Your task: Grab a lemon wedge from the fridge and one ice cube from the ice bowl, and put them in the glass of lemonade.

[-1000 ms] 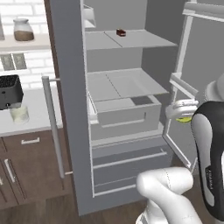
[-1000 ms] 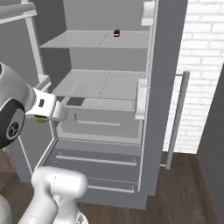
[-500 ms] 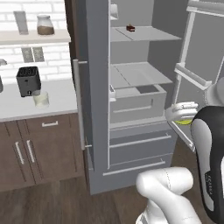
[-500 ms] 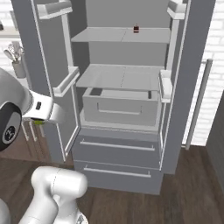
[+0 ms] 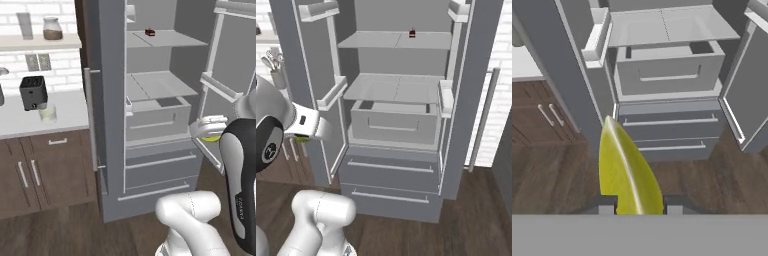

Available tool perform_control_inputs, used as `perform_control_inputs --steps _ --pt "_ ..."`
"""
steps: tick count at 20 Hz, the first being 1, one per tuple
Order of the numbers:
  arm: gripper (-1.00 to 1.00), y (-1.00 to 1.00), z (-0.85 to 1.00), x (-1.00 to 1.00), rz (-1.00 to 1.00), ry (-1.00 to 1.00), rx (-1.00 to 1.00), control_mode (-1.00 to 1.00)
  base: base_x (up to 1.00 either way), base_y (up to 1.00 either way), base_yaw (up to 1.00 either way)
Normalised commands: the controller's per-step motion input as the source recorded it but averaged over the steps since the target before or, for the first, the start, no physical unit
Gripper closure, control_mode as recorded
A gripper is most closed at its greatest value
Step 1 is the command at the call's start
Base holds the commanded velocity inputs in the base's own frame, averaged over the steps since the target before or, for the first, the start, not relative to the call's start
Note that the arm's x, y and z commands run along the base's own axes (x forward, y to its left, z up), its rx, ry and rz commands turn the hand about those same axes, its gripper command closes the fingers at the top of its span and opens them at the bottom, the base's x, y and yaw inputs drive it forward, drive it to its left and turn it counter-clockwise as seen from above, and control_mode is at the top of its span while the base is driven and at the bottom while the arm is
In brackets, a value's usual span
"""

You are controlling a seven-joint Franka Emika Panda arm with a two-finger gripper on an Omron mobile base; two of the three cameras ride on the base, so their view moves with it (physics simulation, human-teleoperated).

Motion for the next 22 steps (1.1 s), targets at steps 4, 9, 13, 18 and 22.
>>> perform_control_inputs --steps 4,9,13,18,22 --pt "1.0 0.0 0.0 0.0 0.0 0.0 0.0 1.0 0.41 1.0 0.28" --pt "1.0 0.0 0.0 0.0 0.0 0.0 0.0 1.0 0.29 1.0 0.62" --pt "1.0 0.0 0.0 0.0 0.0 0.0 0.0 1.0 0.32 0.98 0.66" --pt "1.0 0.0 0.0 0.0 0.0 0.0 0.0 1.0 0.5 0.99 0.61" --pt "1.0 0.0 0.0 0.0 0.0 0.0 0.0 1.0 0.94 0.71 0.62"
